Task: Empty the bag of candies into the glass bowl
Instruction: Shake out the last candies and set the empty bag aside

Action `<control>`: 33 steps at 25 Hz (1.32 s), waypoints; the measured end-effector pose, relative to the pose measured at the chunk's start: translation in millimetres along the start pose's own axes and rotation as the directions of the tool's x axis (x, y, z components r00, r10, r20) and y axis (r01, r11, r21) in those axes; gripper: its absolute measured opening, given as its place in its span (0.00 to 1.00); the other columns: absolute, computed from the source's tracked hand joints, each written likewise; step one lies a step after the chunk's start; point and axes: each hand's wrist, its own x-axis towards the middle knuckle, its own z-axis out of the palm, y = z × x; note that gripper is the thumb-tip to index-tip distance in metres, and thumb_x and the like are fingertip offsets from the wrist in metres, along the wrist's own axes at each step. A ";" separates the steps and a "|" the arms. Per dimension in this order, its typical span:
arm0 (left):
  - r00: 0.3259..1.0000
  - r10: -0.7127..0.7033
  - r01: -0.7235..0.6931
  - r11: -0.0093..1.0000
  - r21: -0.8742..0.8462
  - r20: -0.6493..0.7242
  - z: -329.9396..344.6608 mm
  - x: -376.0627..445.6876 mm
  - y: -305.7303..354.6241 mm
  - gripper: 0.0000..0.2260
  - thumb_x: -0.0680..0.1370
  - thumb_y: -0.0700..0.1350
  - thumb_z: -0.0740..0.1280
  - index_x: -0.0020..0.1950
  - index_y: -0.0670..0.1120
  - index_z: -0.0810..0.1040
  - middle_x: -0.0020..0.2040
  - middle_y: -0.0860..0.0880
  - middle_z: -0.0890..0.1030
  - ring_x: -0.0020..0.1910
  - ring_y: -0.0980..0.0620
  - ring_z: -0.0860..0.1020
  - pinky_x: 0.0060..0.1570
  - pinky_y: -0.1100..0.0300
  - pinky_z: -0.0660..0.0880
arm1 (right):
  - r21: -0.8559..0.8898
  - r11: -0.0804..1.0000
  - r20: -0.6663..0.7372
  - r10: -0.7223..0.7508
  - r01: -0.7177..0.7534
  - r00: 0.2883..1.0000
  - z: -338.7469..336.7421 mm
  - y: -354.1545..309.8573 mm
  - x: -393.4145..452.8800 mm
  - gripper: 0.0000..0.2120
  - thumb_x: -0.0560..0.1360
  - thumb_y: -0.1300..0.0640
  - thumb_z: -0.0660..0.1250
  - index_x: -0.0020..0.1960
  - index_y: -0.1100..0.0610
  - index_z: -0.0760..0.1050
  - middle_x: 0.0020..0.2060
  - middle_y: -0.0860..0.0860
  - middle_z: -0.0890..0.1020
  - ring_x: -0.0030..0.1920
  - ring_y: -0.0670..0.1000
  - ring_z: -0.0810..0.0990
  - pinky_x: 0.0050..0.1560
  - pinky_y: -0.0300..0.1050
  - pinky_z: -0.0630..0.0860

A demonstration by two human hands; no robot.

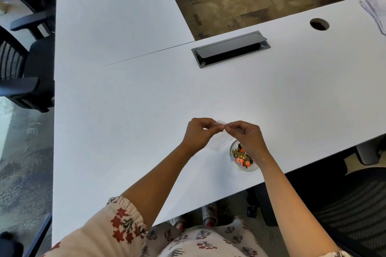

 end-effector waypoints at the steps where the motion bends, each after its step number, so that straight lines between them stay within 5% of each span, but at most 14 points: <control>1: 1.000 0.000 0.000 1.000 -0.003 -0.006 0.3 -0.2 0.0 0.05 0.75 0.43 0.76 0.44 0.41 0.88 0.42 0.46 0.88 0.42 0.57 0.84 0.48 0.61 0.79 | -0.020 1.000 -0.004 -0.017 0.017 1.000 0.6 0.0 0.6 0.04 0.75 0.61 0.75 0.46 0.52 0.86 0.43 0.48 0.89 0.49 0.46 0.86 0.55 0.38 0.78; 8: 1.000 0.027 -0.027 1.000 0.011 -0.015 4.1 -6.1 -1.1 0.07 0.77 0.44 0.74 0.44 0.41 0.87 0.41 0.47 0.88 0.39 0.56 0.83 0.46 0.61 0.80 | -0.184 0.977 -0.030 -0.117 0.109 0.993 7.3 -0.8 -1.4 0.09 0.77 0.60 0.73 0.43 0.47 0.84 0.38 0.38 0.87 0.44 0.39 0.84 0.49 0.30 0.76; 14: 0.998 -0.064 0.063 0.995 -0.078 -0.019 -2.2 -8.8 -1.2 0.11 0.82 0.47 0.67 0.51 0.43 0.87 0.43 0.48 0.88 0.39 0.56 0.82 0.46 0.57 0.80 | -0.189 0.981 -0.024 -0.044 0.039 0.999 -0.3 3.5 2.6 0.03 0.76 0.56 0.74 0.47 0.51 0.87 0.42 0.42 0.88 0.48 0.41 0.85 0.51 0.32 0.77; 21: 0.995 -0.045 0.041 0.998 -0.048 -0.091 -1.3 -9.5 -1.6 0.10 0.81 0.46 0.69 0.52 0.41 0.87 0.45 0.45 0.88 0.35 0.58 0.82 0.40 0.69 0.76 | -0.302 0.953 -0.094 -0.055 0.024 0.994 4.6 6.4 0.8 0.03 0.77 0.57 0.73 0.45 0.54 0.85 0.39 0.43 0.85 0.41 0.36 0.81 0.43 0.25 0.72; 26: 0.988 -0.080 0.070 0.994 -0.084 -0.129 -3.5 -13.5 -4.2 0.11 0.82 0.44 0.68 0.50 0.40 0.87 0.45 0.44 0.88 0.37 0.55 0.81 0.44 0.61 0.79 | -0.289 0.957 -0.116 -0.066 0.030 0.991 10.7 6.2 -0.1 0.02 0.75 0.57 0.75 0.44 0.54 0.86 0.35 0.45 0.85 0.35 0.39 0.80 0.38 0.28 0.72; 33: 0.978 -0.147 0.122 0.978 -0.172 -0.146 -24.8 -22.3 -11.7 0.11 0.82 0.46 0.68 0.52 0.40 0.86 0.45 0.44 0.88 0.37 0.52 0.83 0.44 0.54 0.82 | -0.211 0.976 -0.037 -0.066 0.056 0.997 22.6 9.5 -5.1 0.07 0.77 0.62 0.73 0.50 0.52 0.87 0.44 0.43 0.89 0.51 0.43 0.86 0.56 0.34 0.78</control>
